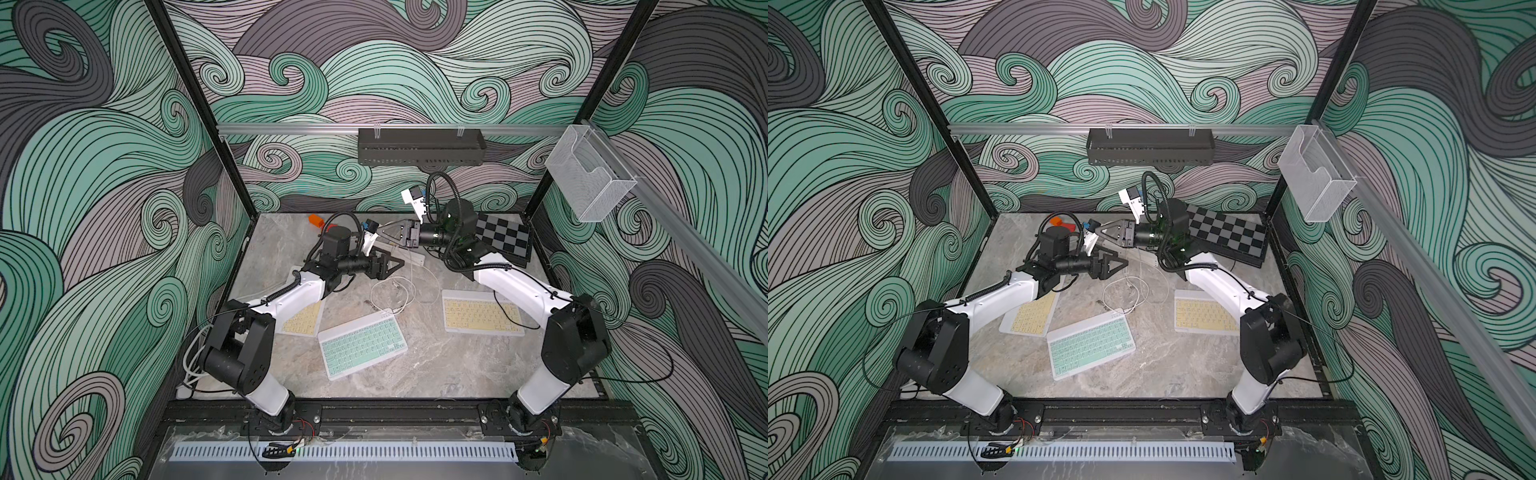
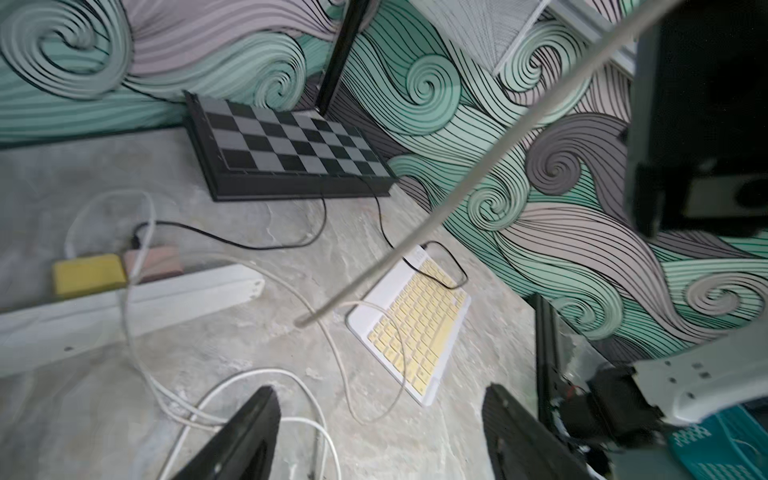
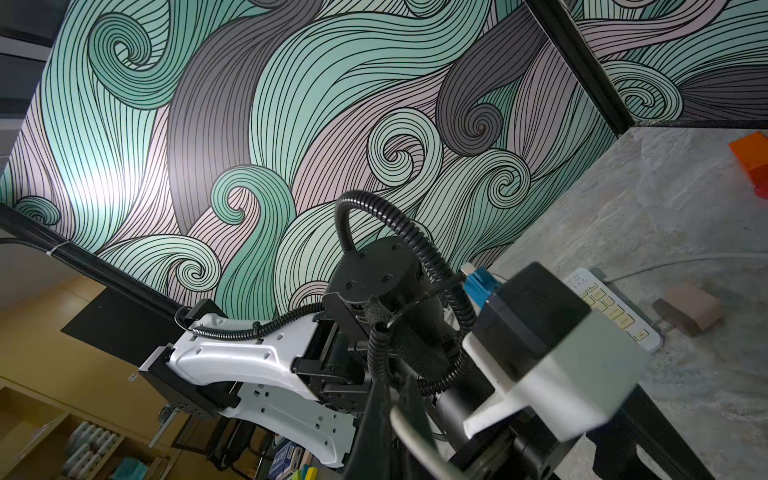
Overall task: Unplug the wireless keyboard
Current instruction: Place the power cord at the center of the board.
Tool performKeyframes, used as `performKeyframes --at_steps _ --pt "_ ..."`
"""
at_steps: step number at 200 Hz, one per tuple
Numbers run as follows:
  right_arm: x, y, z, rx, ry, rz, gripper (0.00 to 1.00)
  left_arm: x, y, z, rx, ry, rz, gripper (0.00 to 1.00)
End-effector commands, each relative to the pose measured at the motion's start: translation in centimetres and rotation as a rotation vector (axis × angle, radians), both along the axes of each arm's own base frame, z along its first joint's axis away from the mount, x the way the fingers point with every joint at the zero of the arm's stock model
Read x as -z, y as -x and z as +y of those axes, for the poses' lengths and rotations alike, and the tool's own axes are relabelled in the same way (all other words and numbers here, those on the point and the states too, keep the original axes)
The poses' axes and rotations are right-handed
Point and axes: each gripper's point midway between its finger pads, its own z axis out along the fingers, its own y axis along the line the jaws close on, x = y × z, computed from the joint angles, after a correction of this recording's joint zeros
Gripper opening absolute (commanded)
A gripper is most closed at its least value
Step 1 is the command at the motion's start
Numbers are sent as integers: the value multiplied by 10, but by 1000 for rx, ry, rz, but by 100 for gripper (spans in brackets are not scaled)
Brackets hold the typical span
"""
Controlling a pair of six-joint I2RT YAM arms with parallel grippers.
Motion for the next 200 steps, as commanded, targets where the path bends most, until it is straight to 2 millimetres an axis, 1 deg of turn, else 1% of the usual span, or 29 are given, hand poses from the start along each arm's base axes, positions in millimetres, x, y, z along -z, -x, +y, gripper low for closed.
performKeyframes --at_steps 1,12,25,46,66,74,83,90,96,103,108,121,123,137,155,157,163,166,170,178,185,200 --pt "-33 6 -6 25 -55 -49 0 -34 -27 11 -170 46 -142 78" --pt "-34 6 -7 26 -57 -50 0 -33 -28 9 -166 52 -144 79" --pt "-34 6 -7 25 -59 -50 0 -34 -26 1 -131 66 -150 79" --pt "-33 6 -7 25 -58 -48 0 -41 -23 -9 -93 97 -164 79" --pt "-32 5 -6 27 -57 -47 0 -45 -25 -12 -92 106 -173 78" --pt "-31 5 -6 26 -57 -42 0 -45 -29 -13 -97 100 -168 72" --pt "-32 5 -6 25 -58 -44 0 -44 -33 -14 -105 92 -163 62" --pt "-31 6 -6 23 -58 -43 0 -44 -36 -14 -112 91 -161 49" --pt "-31 6 -6 24 -57 -43 0 -45 -38 -15 -115 92 -162 36" --pt "-29 5 -6 24 -53 -39 0 -46 -40 -15 -123 90 -162 23" --pt "-28 5 -7 23 -52 -40 0 -46 -42 -14 -132 88 -163 16" --pt "-26 6 -7 21 -48 -38 0 -48 -46 -12 -153 85 -176 2" --pt "-26 6 -7 22 -48 -39 0 -49 -47 -11 -154 85 -179 0" --pt "-23 6 -9 25 -44 -35 0 -52 -50 -10 -168 72 -185 0" --pt "-21 5 -13 30 -39 -29 0 -53 -55 0 -216 40 -189 0" --pt "-21 5 -13 28 -39 -29 2 -53 -57 2 -223 36 -191 0" --pt "-21 5 -16 30 -38 -28 14 -53 -60 8 -251 18 -199 0" --pt "-20 5 -17 29 -37 -27 23 -53 -61 10 -262 8 -203 0" --pt "-18 4 -18 30 -34 -24 32 -54 -63 15 -273 -6 -212 0" --pt "-15 3 -22 36 -28 -18 48 -57 -67 24 -287 -26 -224 0" --pt "-14 3 -25 41 -23 -18 56 -61 -71 34 -297 -40 -226 0" --pt "-9 4 -29 48 -11 -19 67 -72 -81 58 -320 -60 -223 0"
